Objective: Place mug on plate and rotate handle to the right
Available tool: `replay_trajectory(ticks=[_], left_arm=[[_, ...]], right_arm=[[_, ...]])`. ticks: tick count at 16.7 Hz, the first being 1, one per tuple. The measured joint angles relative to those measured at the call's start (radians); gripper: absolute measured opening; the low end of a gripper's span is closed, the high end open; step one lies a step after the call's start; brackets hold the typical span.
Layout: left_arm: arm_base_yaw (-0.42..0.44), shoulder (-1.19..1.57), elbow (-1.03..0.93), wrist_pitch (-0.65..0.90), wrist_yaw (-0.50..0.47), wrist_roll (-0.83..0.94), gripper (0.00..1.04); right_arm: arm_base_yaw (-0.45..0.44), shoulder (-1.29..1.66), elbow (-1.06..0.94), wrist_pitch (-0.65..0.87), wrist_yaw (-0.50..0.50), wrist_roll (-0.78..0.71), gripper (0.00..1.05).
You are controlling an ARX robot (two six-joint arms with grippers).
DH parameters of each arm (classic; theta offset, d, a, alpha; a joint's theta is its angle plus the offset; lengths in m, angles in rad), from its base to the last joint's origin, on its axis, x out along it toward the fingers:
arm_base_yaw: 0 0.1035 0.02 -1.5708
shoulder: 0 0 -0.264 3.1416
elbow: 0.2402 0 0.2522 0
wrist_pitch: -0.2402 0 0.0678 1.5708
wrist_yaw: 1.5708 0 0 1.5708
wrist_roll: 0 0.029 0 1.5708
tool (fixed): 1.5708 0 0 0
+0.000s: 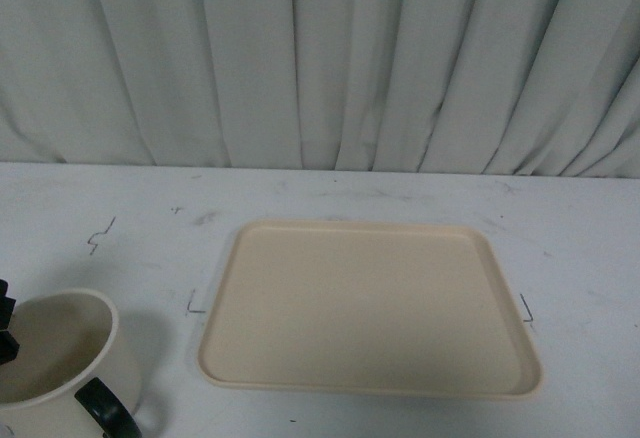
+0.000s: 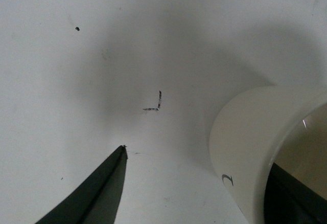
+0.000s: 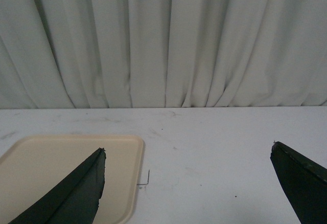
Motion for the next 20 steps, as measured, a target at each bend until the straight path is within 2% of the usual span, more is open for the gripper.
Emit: replay_trajectory(ticks=[6,7,10,13,17,20], left_arm=[[-0.022,-0.019,0.000,-0.024,-0.006,-0.007,0.06],[-0.029,-0.045,0.000,-0.044,-0.006,-0.008,0.03],[-0.102,-0.094,0.078,-0.091,-0.012,-0.015,0.03],[-0.262,-0.056,0.212,-0.114,-0.013,-0.036,0.03],[-0.493,0.134,0.392,-0.142,-0.024,-0.047,0.03],[-0.579,0.259,0.521,-0.170,-0.023,-0.021,0.03]], right_arm=[[0.000,0.000,0.000,0.000,0.000,0.000,0.98],[0.000,0.000,0.000,0.000,0.000,0.000,0.98],[0.000,0.000,0.000,0.000,0.000,0.000,0.98],[0.000,0.000,0.000,0.000,0.000,0.000,0.98],[0.000,0.000,0.000,0.000,0.000,0.000,0.98],[0.000,0.000,0.000,0.000,0.000,0.000,0.98]])
